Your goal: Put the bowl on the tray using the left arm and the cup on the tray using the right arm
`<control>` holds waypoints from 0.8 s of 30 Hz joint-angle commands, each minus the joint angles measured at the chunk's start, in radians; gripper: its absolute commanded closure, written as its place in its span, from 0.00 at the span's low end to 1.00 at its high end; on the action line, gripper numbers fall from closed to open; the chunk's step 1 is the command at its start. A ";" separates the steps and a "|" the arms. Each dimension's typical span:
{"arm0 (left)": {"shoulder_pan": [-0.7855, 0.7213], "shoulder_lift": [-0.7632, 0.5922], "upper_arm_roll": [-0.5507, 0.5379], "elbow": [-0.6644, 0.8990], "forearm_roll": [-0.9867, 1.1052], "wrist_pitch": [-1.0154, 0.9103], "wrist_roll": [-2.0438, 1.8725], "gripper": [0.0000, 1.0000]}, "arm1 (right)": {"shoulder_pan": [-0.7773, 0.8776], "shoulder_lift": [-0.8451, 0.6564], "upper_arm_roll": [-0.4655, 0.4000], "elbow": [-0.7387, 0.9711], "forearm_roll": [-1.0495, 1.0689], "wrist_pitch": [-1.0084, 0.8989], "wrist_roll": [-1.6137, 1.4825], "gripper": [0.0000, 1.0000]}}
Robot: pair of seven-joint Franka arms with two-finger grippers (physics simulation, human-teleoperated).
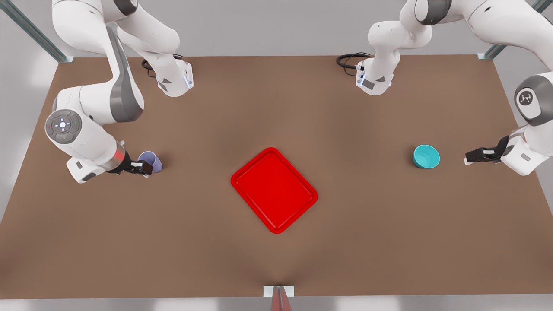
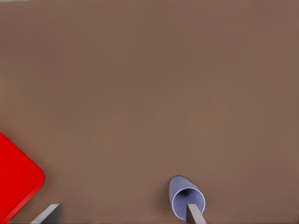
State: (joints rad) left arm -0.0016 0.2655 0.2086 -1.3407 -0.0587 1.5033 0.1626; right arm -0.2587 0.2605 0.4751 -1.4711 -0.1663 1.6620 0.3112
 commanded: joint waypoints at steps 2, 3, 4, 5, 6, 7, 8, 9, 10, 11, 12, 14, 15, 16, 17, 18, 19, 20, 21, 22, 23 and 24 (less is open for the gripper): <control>0.000 0.000 0.000 -0.002 0.011 -0.002 0.000 0.00 | -0.010 0.000 0.000 0.002 0.037 -0.001 -0.007 0.00; 0.003 0.000 0.003 -0.029 0.011 -0.002 0.006 0.00 | -0.036 0.000 -0.001 0.006 0.079 -0.001 -0.007 0.00; 0.032 0.000 0.006 -0.087 0.011 0.005 0.035 0.00 | -0.053 0.000 0.000 0.006 0.080 -0.001 -0.009 0.00; 0.058 -0.002 0.015 -0.172 0.011 0.054 0.101 0.00 | -0.050 0.000 -0.001 0.006 0.077 -0.002 -0.006 0.00; 0.089 -0.002 0.023 -0.280 -0.009 0.155 0.181 0.00 | -0.053 0.000 -0.001 0.006 0.080 -0.002 -0.006 0.00; 0.129 -0.003 0.040 -0.422 -0.035 0.271 0.267 0.00 | -0.053 0.000 -0.001 0.006 0.077 -0.002 -0.006 0.00; 0.129 -0.018 0.060 -0.521 -0.072 0.382 0.295 0.00 | -0.054 0.000 -0.001 0.006 0.079 -0.002 -0.004 0.00; 0.124 -0.018 0.060 -0.581 -0.078 0.466 0.296 0.00 | -0.053 0.000 -0.001 0.006 0.080 -0.002 -0.004 0.00; 0.123 -0.018 0.058 -0.640 -0.079 0.552 0.301 0.00 | -0.051 0.000 -0.001 0.006 0.079 -0.002 -0.001 0.00; 0.124 -0.015 0.060 -0.663 -0.112 0.581 0.357 0.00 | -0.053 0.000 -0.001 0.006 0.079 -0.002 -0.003 0.00; 0.126 -0.020 0.060 -0.715 -0.128 0.633 0.374 0.00 | -0.051 0.000 -0.001 0.006 0.077 -0.002 -0.001 0.00; 0.130 -0.025 0.060 -0.785 -0.132 0.681 0.416 0.00 | -0.054 0.000 -0.001 0.006 0.079 -0.002 -0.003 0.00; 0.143 -0.020 0.060 -0.805 -0.145 0.683 0.422 0.00 | -0.053 0.000 -0.001 0.006 0.077 -0.004 -0.001 0.00; 0.147 0.000 0.061 -0.811 -0.181 0.683 0.449 0.00 | -0.054 0.000 -0.001 0.006 0.076 -0.004 -0.003 0.00; 0.155 0.012 0.061 -0.811 -0.184 0.684 0.449 0.00 | -0.067 0.000 -0.001 0.006 0.076 -0.004 -0.003 0.00; 0.166 0.017 0.061 -0.810 -0.184 0.683 0.451 0.00 | -0.065 0.000 -0.001 0.006 0.079 -0.004 -0.003 0.00; 0.167 0.024 0.063 -0.810 -0.184 0.683 0.451 0.00 | -0.060 0.000 -0.001 0.006 0.076 -0.004 0.000 0.00; 0.183 0.034 0.063 -0.810 -0.184 0.684 0.451 0.00 | -0.060 0.000 -0.001 0.006 0.076 -0.004 -0.001 0.00; 0.187 0.046 0.063 -0.808 -0.182 0.687 0.468 0.00 | -0.056 0.000 -0.001 0.006 0.076 -0.004 0.000 0.00; 0.193 0.066 0.063 -0.808 -0.182 0.696 0.472 0.00 | -0.057 0.000 -0.001 0.006 0.076 -0.004 0.000 0.00; 0.193 0.080 0.063 -0.810 -0.182 0.712 0.488 0.00 | -0.056 0.000 -0.001 0.006 0.076 -0.004 0.000 0.00; 0.192 0.086 0.061 -0.813 -0.182 0.735 0.497 0.00 | -0.056 0.000 -0.001 0.006 0.076 -0.004 0.000 0.00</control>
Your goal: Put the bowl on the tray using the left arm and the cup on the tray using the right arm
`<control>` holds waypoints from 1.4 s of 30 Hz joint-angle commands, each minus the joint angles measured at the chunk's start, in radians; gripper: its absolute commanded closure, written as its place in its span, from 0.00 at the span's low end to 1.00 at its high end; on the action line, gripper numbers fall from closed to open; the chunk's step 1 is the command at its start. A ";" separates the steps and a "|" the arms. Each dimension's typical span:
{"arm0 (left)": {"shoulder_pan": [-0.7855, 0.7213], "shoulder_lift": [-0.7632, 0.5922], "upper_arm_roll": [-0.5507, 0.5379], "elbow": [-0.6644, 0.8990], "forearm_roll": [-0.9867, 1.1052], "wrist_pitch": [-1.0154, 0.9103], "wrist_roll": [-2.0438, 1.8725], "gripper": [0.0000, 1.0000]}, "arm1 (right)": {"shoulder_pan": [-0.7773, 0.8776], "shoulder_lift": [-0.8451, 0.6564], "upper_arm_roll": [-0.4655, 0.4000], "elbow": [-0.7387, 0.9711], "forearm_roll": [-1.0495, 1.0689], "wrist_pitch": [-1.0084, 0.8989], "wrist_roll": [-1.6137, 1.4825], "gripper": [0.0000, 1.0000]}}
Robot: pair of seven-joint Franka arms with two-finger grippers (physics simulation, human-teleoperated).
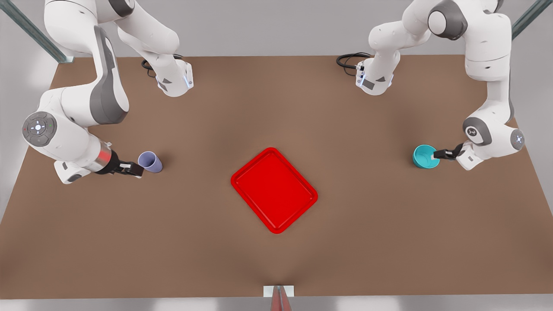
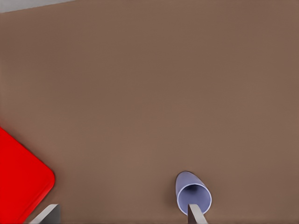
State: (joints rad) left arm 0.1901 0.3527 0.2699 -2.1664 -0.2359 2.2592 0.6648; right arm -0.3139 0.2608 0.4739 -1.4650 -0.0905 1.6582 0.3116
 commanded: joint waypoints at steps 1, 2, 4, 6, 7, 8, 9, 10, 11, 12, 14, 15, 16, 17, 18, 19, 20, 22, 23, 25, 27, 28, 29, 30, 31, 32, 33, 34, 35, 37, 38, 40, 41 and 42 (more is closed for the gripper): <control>0.000 0.000 0.000 -0.015 -0.005 0.029 0.004 0.00 | -0.001 0.000 0.000 0.000 0.000 0.000 0.000 0.00; 0.000 0.000 0.000 -0.026 -0.005 0.060 0.024 0.00 | 0.001 0.000 0.000 0.000 -0.002 0.000 0.000 0.00; 0.000 0.014 0.000 -0.027 -0.005 0.062 0.029 0.00 | 0.001 0.001 0.000 0.000 -0.002 0.000 0.000 0.00; 0.000 0.032 0.000 -0.027 -0.006 0.062 0.027 0.00 | 0.004 0.003 0.000 0.000 -0.003 0.000 0.001 0.00; 0.000 0.038 0.000 -0.027 -0.013 0.062 0.027 0.00 | 0.003 0.003 0.002 0.000 -0.003 0.000 0.001 0.00; 0.000 0.052 0.000 -0.027 -0.026 0.062 0.027 0.00 | 0.003 0.006 0.002 0.000 -0.002 0.000 0.001 0.00; 0.000 0.058 0.000 -0.027 -0.028 0.062 0.027 0.00 | -0.010 0.008 0.003 0.000 0.005 -0.003 -0.006 0.00; -0.001 0.058 0.000 -0.027 -0.034 0.062 0.027 0.00 | -0.011 0.008 0.003 0.000 0.003 -0.008 -0.006 0.00; -0.001 0.061 0.000 -0.027 -0.036 0.062 0.027 0.00 | -0.010 0.008 0.002 0.000 0.005 -0.008 -0.005 0.00; -0.003 0.066 -0.001 -0.027 -0.040 0.062 0.027 0.10 | -0.008 0.008 0.002 0.000 0.003 -0.008 -0.008 0.00; -0.005 0.065 -0.001 -0.026 -0.040 0.062 0.027 0.51 | -0.001 0.008 0.003 -0.002 0.000 -0.009 -0.008 0.00; -0.005 0.066 -0.003 -0.026 -0.040 0.062 0.027 0.51 | -0.007 0.008 0.002 0.000 0.000 -0.021 -0.006 0.00; -0.005 0.066 -0.002 -0.026 -0.040 0.062 0.027 0.51 | -0.008 0.008 0.002 0.000 -0.005 -0.025 -0.022 0.00; -0.005 0.068 -0.002 -0.026 -0.042 0.062 0.027 0.51 | -0.004 0.008 0.002 0.000 -0.008 -0.067 -0.022 0.00; -0.006 0.075 -0.002 -0.026 -0.040 0.062 0.027 0.51 | -0.011 0.014 0.003 0.000 0.015 -0.086 -0.020 0.00; -0.006 0.081 -0.003 -0.026 -0.040 0.065 0.026 0.51 | -0.045 0.031 -0.001 0.009 0.164 -0.083 -0.009 0.00; -0.006 0.089 -0.002 -0.026 -0.042 0.065 0.026 0.51 | -0.070 0.043 -0.001 0.014 0.170 -0.083 -0.029 0.00; -0.005 0.092 -0.002 -0.024 -0.042 0.066 0.026 0.54 | -0.043 0.035 0.011 0.005 0.084 -0.103 -0.026 0.00; -0.006 0.092 -0.002 -0.023 -0.042 0.065 0.024 0.64 | -0.051 0.029 0.011 -0.023 0.068 -0.114 -0.049 0.00; -0.006 0.092 -0.001 -0.021 -0.042 0.065 0.024 0.76 | -0.102 -0.054 0.011 -0.162 0.049 -0.089 -0.115 0.00; -0.008 0.092 -0.003 -0.018 -0.042 0.065 0.022 0.79 | -0.143 -0.164 0.012 -0.359 0.054 0.052 -0.180 0.00; -0.008 0.092 -0.003 -0.016 -0.042 0.065 0.021 0.79 | -0.146 -0.160 0.012 -0.367 0.060 0.057 -0.181 0.00; -0.008 0.092 -0.003 -0.015 -0.042 0.065 0.021 0.79 | -0.154 -0.152 0.012 -0.373 0.061 0.058 -0.181 0.00; -0.023 0.092 -0.003 -0.004 -0.042 0.065 0.018 0.79 | -0.155 -0.127 0.012 -0.390 0.061 0.070 -0.181 0.00; -0.029 0.092 -0.003 0.000 -0.042 0.065 0.015 0.79 | -0.155 -0.120 0.012 -0.422 0.061 0.110 -0.181 0.00; -0.041 0.092 -0.003 0.017 -0.042 0.065 0.012 0.79 | -0.163 -0.101 0.012 -0.446 0.083 0.140 -0.180 0.00; -0.044 0.094 -0.003 0.034 -0.043 0.065 0.006 0.79 | -0.186 -0.075 0.012 -0.449 0.089 0.144 -0.180 0.00; -0.063 0.094 -0.003 0.034 -0.043 0.065 -0.014 0.79 | -0.195 -0.075 0.012 -0.459 0.089 0.146 -0.181 0.00; -0.080 0.091 -0.003 0.036 -0.043 0.065 -0.027 0.79 | -0.198 -0.071 0.012 -0.462 0.089 0.146 -0.181 0.00; -0.141 0.074 -0.003 0.043 -0.141 0.056 -0.030 0.79 | -0.212 -0.063 0.012 -0.460 0.089 0.147 -0.184 0.00; -0.195 0.072 -0.003 0.046 -0.215 0.054 -0.057 0.79 | -0.221 -0.063 0.011 -0.460 0.089 0.150 -0.204 0.00; -0.304 0.060 -0.003 0.076 -0.330 -0.006 -0.174 0.79 | -0.241 -0.055 0.009 -0.463 0.061 0.190 -0.229 0.00; -0.386 0.058 -0.003 0.085 -0.362 -0.009 -0.298 0.79 | -0.258 -0.051 0.009 -0.479 0.023 0.227 -0.233 0.00; -0.466 0.060 -0.003 0.118 -0.382 -0.009 -0.442 0.79 | -0.280 -0.052 0.009 -0.500 0.009 0.268 -0.285 0.00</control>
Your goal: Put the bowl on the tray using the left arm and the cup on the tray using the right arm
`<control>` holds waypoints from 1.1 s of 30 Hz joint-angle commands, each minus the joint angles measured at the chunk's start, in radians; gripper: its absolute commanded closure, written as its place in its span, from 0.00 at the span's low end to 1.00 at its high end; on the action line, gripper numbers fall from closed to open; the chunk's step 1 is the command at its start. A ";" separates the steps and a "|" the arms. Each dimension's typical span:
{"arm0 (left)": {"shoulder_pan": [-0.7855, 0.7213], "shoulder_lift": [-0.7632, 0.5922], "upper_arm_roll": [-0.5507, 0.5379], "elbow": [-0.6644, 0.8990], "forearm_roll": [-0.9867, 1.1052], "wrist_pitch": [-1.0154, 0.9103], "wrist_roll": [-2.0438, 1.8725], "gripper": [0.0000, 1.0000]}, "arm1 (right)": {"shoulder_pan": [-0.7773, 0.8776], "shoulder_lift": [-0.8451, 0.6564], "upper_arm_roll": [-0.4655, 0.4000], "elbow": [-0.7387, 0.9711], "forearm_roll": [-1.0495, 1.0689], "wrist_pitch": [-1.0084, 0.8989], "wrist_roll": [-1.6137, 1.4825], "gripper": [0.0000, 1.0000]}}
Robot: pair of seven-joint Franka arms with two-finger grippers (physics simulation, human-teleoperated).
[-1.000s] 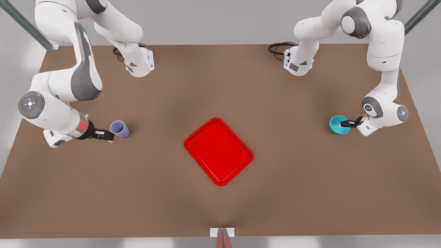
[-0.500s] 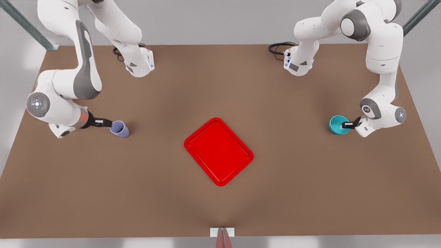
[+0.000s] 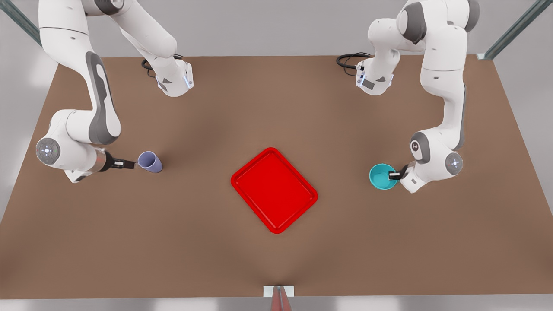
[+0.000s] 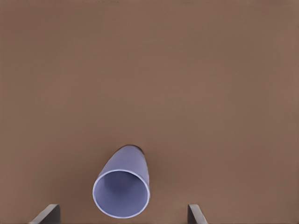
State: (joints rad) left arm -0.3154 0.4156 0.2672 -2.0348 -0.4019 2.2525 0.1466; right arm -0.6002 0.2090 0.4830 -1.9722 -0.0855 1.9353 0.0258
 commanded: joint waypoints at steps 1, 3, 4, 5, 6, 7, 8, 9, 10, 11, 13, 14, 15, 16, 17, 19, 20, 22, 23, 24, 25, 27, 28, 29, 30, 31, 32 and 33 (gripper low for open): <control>-0.049 0.005 0.000 0.021 -0.280 -0.002 -0.066 0.79 | 0.000 0.000 0.000 -0.010 -0.002 0.008 -0.001 0.00; -0.205 0.068 0.000 0.128 -0.357 0.009 -0.363 0.79 | -0.012 0.000 0.000 -0.023 -0.005 0.017 -0.003 0.00; -0.263 0.118 -0.002 0.198 -0.359 0.009 -0.496 0.79 | -0.023 0.000 0.000 -0.033 -0.005 0.022 -0.004 0.00; -0.306 0.164 -0.002 0.260 -0.359 0.010 -0.601 0.79 | -0.027 0.001 0.000 -0.039 -0.005 0.040 -0.006 0.00; -0.341 0.219 -0.002 0.346 -0.357 0.010 -0.713 0.79 | -0.029 0.000 0.000 -0.050 -0.005 0.053 -0.009 0.00; -0.369 0.233 -0.002 0.369 -0.356 0.009 -0.766 0.79 | -0.029 0.001 0.000 -0.057 -0.003 0.053 -0.009 0.00; -0.393 0.246 -0.003 0.390 -0.356 0.010 -0.803 0.79 | -0.043 0.000 0.000 -0.068 -0.003 0.040 -0.014 0.00; -0.410 0.267 -0.003 0.425 -0.354 0.010 -0.857 0.79 | -0.043 0.000 0.002 -0.073 -0.002 0.018 -0.018 0.00; -0.422 0.293 -0.006 0.455 -0.354 0.010 -0.895 0.79 | -0.041 0.001 0.002 -0.073 0.003 -0.003 -0.017 0.00; -0.421 0.321 -0.043 0.487 -0.354 0.022 -0.926 0.79 | -0.036 0.001 0.003 -0.073 0.004 -0.035 -0.017 0.00; -0.422 0.382 -0.079 0.550 -0.353 0.071 -1.007 0.79 | -0.021 0.016 0.003 -0.082 0.024 -0.039 -0.003 0.00; -0.424 0.390 -0.079 0.556 -0.353 0.078 -1.016 0.79 | -0.018 0.035 0.003 -0.082 0.024 -0.038 0.005 0.00; -0.424 0.390 -0.083 0.556 -0.353 0.078 -1.016 0.79 | -0.016 0.049 0.003 -0.082 0.027 -0.032 0.017 0.00; -0.424 0.390 -0.083 0.556 -0.353 0.078 -1.018 0.79 | -0.018 0.066 0.003 -0.082 0.027 -0.030 0.017 0.00; -0.422 0.390 -0.083 0.556 -0.353 0.078 -1.018 0.79 | -0.018 0.075 0.003 -0.082 0.027 -0.024 0.017 0.00; -0.422 0.405 -0.083 0.556 -0.351 0.102 -1.016 0.00 | -0.018 0.087 0.003 -0.086 0.027 -0.021 0.017 0.00; -0.422 0.405 -0.083 0.556 -0.351 0.114 -1.016 0.00 | -0.018 0.090 0.003 -0.092 0.027 -0.012 0.017 0.00; -0.421 0.405 -0.082 0.556 -0.351 0.114 -1.013 0.00 | -0.020 0.092 0.003 -0.096 0.027 -0.012 0.019 0.00; -0.419 0.405 -0.082 0.556 -0.350 0.114 -1.012 0.00 | -0.020 0.092 0.002 -0.097 0.027 -0.012 0.019 0.00; -0.416 0.404 -0.075 0.565 -0.350 0.114 -1.009 0.00 | -0.020 0.099 0.002 -0.097 0.027 -0.007 0.019 0.00; -0.406 0.401 -0.062 0.577 -0.347 0.111 -1.004 0.00 | -0.020 0.121 0.002 -0.099 0.021 0.020 0.016 0.00; -0.381 0.376 0.001 0.582 -0.322 0.040 -0.975 0.00 | -0.021 0.136 0.002 -0.099 0.018 0.027 0.016 0.00; -0.329 0.373 0.015 0.639 -0.321 -0.065 -0.915 0.00 | -0.021 0.136 0.002 -0.108 0.018 0.043 0.014 0.00; -0.323 0.373 0.092 0.645 -0.301 -0.113 -0.808 0.00 | -0.021 0.136 0.002 -0.112 0.017 0.051 0.016 0.00; -0.320 0.373 0.191 0.645 -0.301 -0.175 -0.699 0.00 | -0.023 0.144 0.000 -0.112 0.013 0.057 0.013 0.00; -0.315 0.373 0.300 0.647 -0.302 -0.261 -0.613 0.00 | -0.029 0.155 0.000 -0.112 -0.008 0.071 0.013 0.00; -0.312 0.370 0.407 0.672 -0.301 -0.347 -0.584 0.00 | -0.030 0.155 0.000 -0.112 -0.010 0.073 0.011 0.00; -0.310 0.368 0.550 0.763 -0.302 -0.535 -0.562 0.00 | -0.033 0.156 0.000 -0.112 -0.013 0.074 0.009 0.00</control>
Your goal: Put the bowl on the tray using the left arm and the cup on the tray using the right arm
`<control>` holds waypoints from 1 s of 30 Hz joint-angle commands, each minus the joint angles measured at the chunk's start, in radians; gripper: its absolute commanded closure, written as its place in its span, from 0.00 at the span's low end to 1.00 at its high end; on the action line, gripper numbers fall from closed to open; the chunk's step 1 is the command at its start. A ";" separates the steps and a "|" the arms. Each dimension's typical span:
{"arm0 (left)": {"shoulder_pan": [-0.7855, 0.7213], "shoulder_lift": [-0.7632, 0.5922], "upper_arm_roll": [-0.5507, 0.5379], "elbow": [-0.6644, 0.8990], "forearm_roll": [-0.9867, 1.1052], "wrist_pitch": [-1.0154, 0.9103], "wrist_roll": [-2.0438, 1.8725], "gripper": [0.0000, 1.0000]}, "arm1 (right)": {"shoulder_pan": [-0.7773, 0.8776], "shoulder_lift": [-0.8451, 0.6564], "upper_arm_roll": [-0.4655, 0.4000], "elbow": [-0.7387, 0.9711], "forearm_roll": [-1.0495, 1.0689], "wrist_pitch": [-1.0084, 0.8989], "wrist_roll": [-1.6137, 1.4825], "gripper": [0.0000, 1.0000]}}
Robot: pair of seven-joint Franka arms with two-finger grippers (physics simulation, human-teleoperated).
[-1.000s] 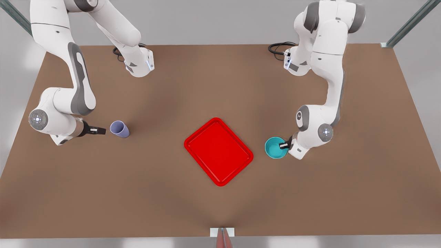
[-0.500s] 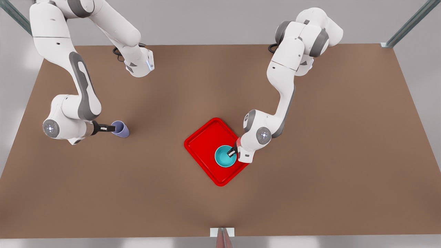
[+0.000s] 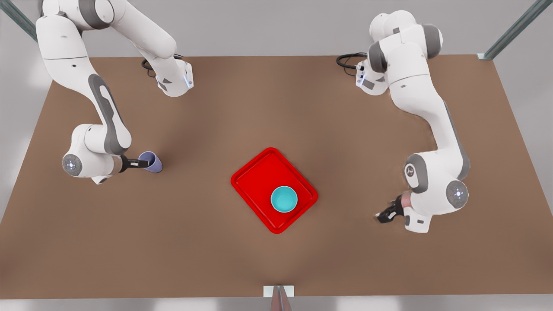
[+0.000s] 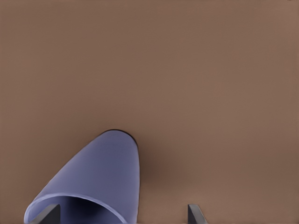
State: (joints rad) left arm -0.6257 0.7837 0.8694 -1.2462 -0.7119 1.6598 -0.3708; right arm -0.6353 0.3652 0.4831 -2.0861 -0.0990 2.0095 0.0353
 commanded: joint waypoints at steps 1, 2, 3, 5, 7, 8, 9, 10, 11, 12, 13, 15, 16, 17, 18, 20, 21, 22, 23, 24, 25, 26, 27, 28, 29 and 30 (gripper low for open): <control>0.000 0.000 0.035 0.020 0.011 -0.035 0.055 0.00 | 0.000 0.000 0.000 -0.002 -0.001 0.000 0.000 0.00; -0.005 0.000 0.114 0.040 0.017 -0.107 0.169 0.00 | 0.000 0.000 0.000 -0.002 -0.001 0.002 -0.002 0.00; -0.009 -0.009 0.192 0.140 0.086 -0.282 0.321 0.00 | 0.002 0.000 0.000 -0.009 -0.002 0.005 -0.002 0.00; 0.096 -0.185 -0.083 0.228 0.435 -0.379 0.375 0.00 | 0.008 0.008 0.000 -0.014 -0.016 0.028 -0.003 0.00; 0.415 -0.372 -0.719 0.176 0.841 -0.393 0.357 0.00 | 0.009 0.017 0.000 -0.019 -0.016 0.037 -0.002 0.00; 0.416 -0.438 -0.734 0.056 0.841 -0.310 0.265 0.00 | 0.009 0.020 0.000 -0.019 -0.019 0.038 -0.002 0.00; 0.416 -0.449 -0.748 0.019 0.839 -0.276 0.225 0.00 | 0.005 0.029 0.000 -0.020 -0.034 0.057 -0.003 0.00; 0.420 -0.448 -0.748 0.019 0.832 -0.276 0.225 0.00 | 0.000 0.035 0.000 -0.020 -0.034 0.063 -0.002 0.00; 0.431 -0.452 -0.750 0.017 0.822 -0.275 0.225 0.00 | 0.000 0.037 0.000 -0.020 -0.034 0.064 -0.003 0.00; 0.460 -0.468 -0.750 0.016 0.772 -0.275 0.231 0.00 | -0.003 0.041 0.000 -0.020 -0.034 0.069 -0.002 0.00; 0.460 -0.466 -0.750 0.016 0.772 -0.275 0.230 0.00 | -0.001 0.043 0.000 -0.020 -0.034 0.071 -0.002 0.00; 0.460 -0.465 -0.750 0.016 0.772 -0.278 0.230 0.00 | -0.003 0.047 0.000 -0.020 -0.034 0.071 -0.003 0.05; 0.460 -0.465 -0.750 0.016 0.772 -0.279 0.228 0.00 | -0.003 0.047 0.000 -0.020 -0.034 0.071 -0.003 0.25; 0.460 -0.463 -0.750 0.016 0.772 -0.279 0.228 0.00 | -0.003 0.049 0.000 -0.020 -0.034 0.071 -0.005 0.40; 0.460 -0.463 -0.750 0.016 0.772 -0.279 0.228 0.00 | -0.003 0.047 0.000 -0.020 -0.034 0.071 -0.005 0.58; 0.460 -0.462 -0.750 0.016 0.772 -0.282 0.228 0.00 | 0.002 0.047 0.000 -0.019 -0.034 0.069 -0.005 0.79; 0.462 -0.462 -0.750 0.016 0.770 -0.282 0.227 0.00 | 0.002 0.047 0.000 -0.019 -0.034 0.069 -0.003 0.79; 0.460 -0.460 -0.750 0.016 0.770 -0.284 0.227 0.00 | 0.003 0.047 0.000 -0.019 -0.034 0.069 0.002 0.79; 0.460 -0.458 -0.750 0.016 0.770 -0.284 0.225 0.00 | 0.003 0.047 0.002 -0.019 -0.034 0.063 0.003 0.79; 0.460 -0.457 -0.750 0.016 0.770 -0.288 0.227 0.00 | 0.003 0.047 0.000 -0.019 -0.034 0.061 0.005 0.79; 0.460 -0.457 -0.750 0.016 0.770 -0.288 0.227 0.00 | 0.003 0.047 0.002 -0.017 -0.034 0.060 0.005 0.79; 0.460 -0.455 -0.750 0.016 0.772 -0.288 0.225 0.00 | 0.003 0.047 0.000 -0.015 -0.034 0.058 0.006 0.79; 0.460 -0.454 -0.750 0.016 0.772 -0.288 0.225 0.00 | 0.003 0.047 0.000 -0.015 -0.034 0.058 0.006 0.79; 0.460 -0.454 -0.750 0.016 0.770 -0.290 0.224 0.00 | 0.005 0.047 0.000 -0.015 -0.034 0.057 0.006 0.79; 0.460 -0.454 -0.750 0.016 0.772 -0.291 0.225 0.00 | 0.005 0.047 0.002 -0.015 -0.034 0.055 0.006 0.79; 0.472 -0.455 -0.753 0.016 0.770 -0.291 0.227 0.00 | 0.005 0.047 0.002 -0.014 -0.034 0.051 0.008 0.79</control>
State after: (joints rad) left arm -0.1118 0.3218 0.0695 -1.2303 0.0586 1.3683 -0.1430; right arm -0.6305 0.4113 0.4847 -2.0974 -0.1330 2.0526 0.0413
